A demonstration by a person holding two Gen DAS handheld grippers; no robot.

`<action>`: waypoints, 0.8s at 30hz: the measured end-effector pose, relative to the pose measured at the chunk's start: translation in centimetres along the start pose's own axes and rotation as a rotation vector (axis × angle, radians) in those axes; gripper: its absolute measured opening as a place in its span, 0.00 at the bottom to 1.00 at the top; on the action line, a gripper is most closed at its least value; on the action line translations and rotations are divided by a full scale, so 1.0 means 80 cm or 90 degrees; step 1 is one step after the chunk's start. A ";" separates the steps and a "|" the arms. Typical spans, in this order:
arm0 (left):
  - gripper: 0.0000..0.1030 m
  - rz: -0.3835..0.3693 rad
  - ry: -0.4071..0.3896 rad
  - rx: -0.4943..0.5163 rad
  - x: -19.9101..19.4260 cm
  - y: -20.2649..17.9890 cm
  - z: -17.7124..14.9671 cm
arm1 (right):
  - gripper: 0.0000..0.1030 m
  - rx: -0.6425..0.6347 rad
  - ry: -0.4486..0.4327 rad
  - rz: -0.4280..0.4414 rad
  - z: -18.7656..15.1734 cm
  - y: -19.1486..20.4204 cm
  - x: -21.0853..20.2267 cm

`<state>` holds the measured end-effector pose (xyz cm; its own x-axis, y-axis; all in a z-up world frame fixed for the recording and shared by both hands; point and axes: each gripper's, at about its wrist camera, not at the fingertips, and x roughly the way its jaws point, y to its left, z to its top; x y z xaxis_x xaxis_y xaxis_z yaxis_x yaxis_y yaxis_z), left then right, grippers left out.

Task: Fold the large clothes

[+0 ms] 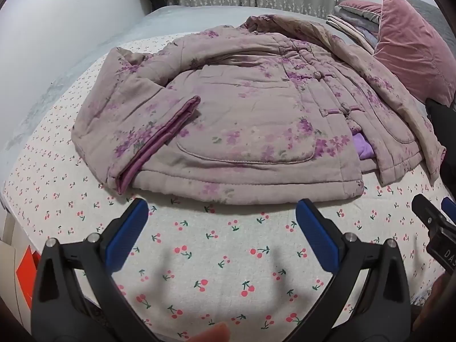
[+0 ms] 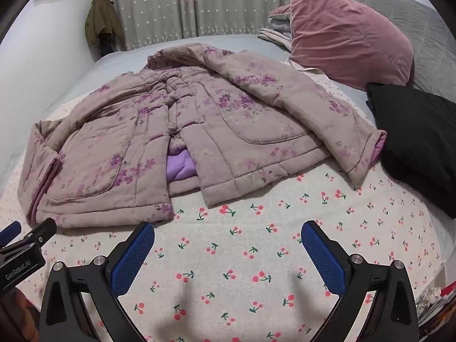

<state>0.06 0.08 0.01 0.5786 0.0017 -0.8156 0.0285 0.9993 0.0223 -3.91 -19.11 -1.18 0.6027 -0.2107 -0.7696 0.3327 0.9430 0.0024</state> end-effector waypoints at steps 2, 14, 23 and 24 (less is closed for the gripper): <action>1.00 0.004 -0.014 0.003 -0.002 -0.001 -0.001 | 1.00 0.001 -0.005 -0.001 0.001 0.000 -0.002; 1.00 -0.011 0.001 0.016 0.001 -0.005 -0.002 | 1.00 0.002 0.005 0.004 -0.007 0.003 0.005; 1.00 -0.014 0.003 0.014 0.002 -0.007 -0.004 | 1.00 0.013 0.009 0.015 -0.004 -0.003 0.004; 1.00 -0.014 0.003 0.014 0.002 -0.007 -0.004 | 1.00 0.013 0.009 0.016 -0.004 -0.003 0.004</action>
<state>-0.16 -0.49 -0.32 0.5735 -0.0204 -0.8189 0.0599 0.9981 0.0171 -4.03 -19.36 -1.65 0.6004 -0.1838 -0.7783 0.3333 0.9422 0.0347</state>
